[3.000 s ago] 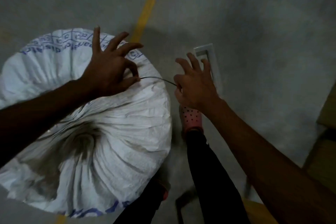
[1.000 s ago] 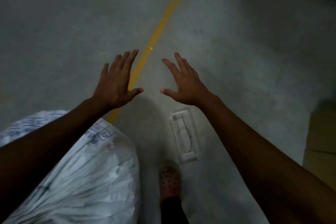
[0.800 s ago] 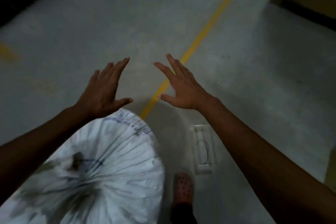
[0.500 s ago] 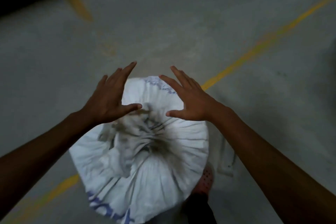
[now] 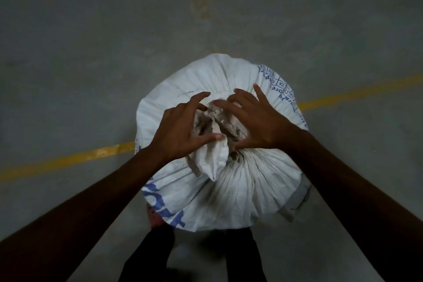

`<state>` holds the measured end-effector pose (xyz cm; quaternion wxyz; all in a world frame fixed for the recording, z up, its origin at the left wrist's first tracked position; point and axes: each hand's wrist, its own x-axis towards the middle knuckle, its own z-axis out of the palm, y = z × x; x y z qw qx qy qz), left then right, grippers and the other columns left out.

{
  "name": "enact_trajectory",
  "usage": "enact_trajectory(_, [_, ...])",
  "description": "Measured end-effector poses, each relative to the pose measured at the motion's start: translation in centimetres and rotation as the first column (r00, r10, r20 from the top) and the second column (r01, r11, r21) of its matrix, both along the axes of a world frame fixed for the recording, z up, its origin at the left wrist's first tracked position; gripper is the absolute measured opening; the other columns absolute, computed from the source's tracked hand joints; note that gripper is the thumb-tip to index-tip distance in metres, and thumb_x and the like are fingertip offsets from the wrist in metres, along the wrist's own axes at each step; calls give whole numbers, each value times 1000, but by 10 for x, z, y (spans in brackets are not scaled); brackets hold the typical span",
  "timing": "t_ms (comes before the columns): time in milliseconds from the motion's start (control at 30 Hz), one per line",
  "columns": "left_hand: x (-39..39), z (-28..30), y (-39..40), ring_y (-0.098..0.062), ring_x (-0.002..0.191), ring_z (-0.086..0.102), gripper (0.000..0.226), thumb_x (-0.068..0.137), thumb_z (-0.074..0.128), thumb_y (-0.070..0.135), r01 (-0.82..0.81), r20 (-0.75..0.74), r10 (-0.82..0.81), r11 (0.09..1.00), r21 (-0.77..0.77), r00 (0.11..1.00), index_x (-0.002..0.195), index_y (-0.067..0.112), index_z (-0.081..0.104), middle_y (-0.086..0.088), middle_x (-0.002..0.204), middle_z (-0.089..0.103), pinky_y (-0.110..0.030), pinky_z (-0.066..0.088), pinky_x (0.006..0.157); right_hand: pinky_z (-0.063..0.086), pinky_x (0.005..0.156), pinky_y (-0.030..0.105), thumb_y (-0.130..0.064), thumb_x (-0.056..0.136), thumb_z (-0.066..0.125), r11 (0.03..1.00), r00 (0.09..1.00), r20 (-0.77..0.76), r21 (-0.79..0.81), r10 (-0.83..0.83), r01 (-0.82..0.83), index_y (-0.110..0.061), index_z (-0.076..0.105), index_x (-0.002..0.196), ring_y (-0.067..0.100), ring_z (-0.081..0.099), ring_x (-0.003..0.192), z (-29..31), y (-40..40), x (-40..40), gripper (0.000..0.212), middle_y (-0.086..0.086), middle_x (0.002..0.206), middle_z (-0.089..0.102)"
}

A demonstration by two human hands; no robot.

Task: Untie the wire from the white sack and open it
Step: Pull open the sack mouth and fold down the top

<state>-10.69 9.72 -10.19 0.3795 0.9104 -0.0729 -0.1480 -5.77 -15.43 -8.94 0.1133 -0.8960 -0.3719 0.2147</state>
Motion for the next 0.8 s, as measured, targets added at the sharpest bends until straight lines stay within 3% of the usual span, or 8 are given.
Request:
enact_trajectory(100, [-3,4,0,-7,106,63,89,70,79,76,-42,-28,42,999,6,999,143,40,43,20,110,70,-49,42,104,18,121,60,-84,73,56,991,992,39,-51,123,-121,-28,38,156,30,50,125,11,-4,14,101,9,131,51])
enact_trajectory(167, [-4,4,0,0,96,63,80,70,81,73,-44,-56,44,999,-3,997,135,41,47,24,98,70,-46,45,99,29,112,57,-69,71,74,983,985,22,-71,173,-171,-27,50,145,31,54,116,18,-4,21,88,10,130,51])
enact_trajectory(300, [-5,4,-2,6,90,66,76,63,75,85,-28,-107,23,998,-47,994,123,44,51,21,103,74,-32,56,84,41,98,54,-57,65,89,937,936,91,-120,340,-329,-26,63,124,35,53,122,22,-2,30,71,13,146,47])
enact_trajectory(467, [-12,4,-7,10,91,63,74,59,69,90,-17,-127,5,995,-94,992,116,43,67,25,104,73,-20,49,79,29,113,53,-88,67,63,857,857,51,-88,513,-507,-19,66,86,35,43,145,23,-13,23,71,5,151,57])
enact_trajectory(533, [-16,-1,-8,10,89,63,72,61,71,86,1,-135,-14,996,-93,991,114,39,72,24,104,73,-22,50,79,33,111,47,-96,67,50,866,868,-48,-56,494,-497,-19,50,75,31,59,129,29,-11,13,78,5,123,73])
enact_trajectory(633, [-22,-7,-9,5,89,65,69,60,73,84,6,-166,-26,993,-117,986,111,37,74,20,104,75,-25,54,80,50,81,44,-95,75,41,917,905,-164,-2,393,-398,-16,47,71,23,62,74,31,-8,0,79,-2,73,62])
enact_trajectory(733, [-26,-13,-9,2,86,67,72,59,75,83,19,-204,-49,989,-148,978,115,37,74,19,104,75,-22,54,78,52,74,40,-95,81,26,962,931,-266,-39,250,-270,-20,50,79,17,60,66,22,-9,-8,79,-5,70,62])
enact_trajectory(800, [-28,-17,-8,1,91,69,78,59,74,83,34,-233,-69,988,-151,970,120,36,74,17,108,76,-23,55,82,51,86,41,-85,89,37,972,937,-292,-73,195,-225,-24,56,98,15,66,81,13,-13,-14,65,-7,91,70])
